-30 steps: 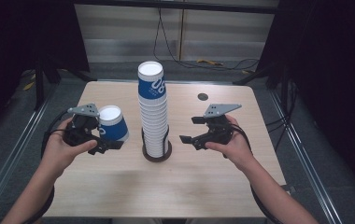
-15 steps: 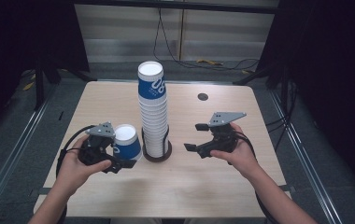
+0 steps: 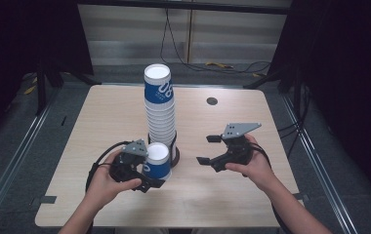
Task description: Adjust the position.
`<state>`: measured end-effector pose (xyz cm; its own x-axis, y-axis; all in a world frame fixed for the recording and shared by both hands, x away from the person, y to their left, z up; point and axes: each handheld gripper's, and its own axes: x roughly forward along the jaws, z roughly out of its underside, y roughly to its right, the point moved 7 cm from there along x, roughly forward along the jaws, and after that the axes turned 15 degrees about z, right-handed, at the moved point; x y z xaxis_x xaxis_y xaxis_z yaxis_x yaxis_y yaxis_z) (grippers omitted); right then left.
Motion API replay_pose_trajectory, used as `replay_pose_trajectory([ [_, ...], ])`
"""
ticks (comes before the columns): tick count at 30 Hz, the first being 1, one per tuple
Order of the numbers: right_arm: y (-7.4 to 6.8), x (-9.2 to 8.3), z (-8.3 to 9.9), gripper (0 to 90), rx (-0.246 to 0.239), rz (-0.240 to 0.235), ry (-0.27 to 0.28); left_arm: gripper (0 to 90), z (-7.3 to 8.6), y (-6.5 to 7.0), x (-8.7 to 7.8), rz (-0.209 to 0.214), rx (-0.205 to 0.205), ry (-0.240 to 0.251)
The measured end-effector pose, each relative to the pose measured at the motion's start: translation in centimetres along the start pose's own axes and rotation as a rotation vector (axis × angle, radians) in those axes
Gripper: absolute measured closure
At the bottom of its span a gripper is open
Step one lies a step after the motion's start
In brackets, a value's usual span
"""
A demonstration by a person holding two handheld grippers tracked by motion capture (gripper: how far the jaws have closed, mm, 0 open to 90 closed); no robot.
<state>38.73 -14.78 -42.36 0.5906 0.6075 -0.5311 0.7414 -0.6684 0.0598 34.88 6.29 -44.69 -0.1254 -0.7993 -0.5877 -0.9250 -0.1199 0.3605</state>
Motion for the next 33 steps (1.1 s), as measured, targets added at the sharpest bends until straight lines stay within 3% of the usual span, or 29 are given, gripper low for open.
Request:
replay_pose_trajectory([
  [10,0.0,-0.7,0.5,14.2,-0.015,-0.004,-0.007,18.1,-0.4,0.2,2.8,0.052,0.012,-0.059],
  [20,0.0,-0.5,1.4,14.1,-0.006,-0.008,-0.019,18.1,-0.7,-0.1,3.8,0.044,0.024,-0.117],
  [29,0.0,-0.6,1.8,14.2,-0.008,-0.013,-0.030,18.2,-0.4,-0.9,4.0,0.026,-0.003,-0.219],
  [33,-0.1,-0.5,2.1,14.1,-0.014,-0.021,-0.038,18.2,-0.5,-1.1,4.2,0.015,0.005,-0.283],
])
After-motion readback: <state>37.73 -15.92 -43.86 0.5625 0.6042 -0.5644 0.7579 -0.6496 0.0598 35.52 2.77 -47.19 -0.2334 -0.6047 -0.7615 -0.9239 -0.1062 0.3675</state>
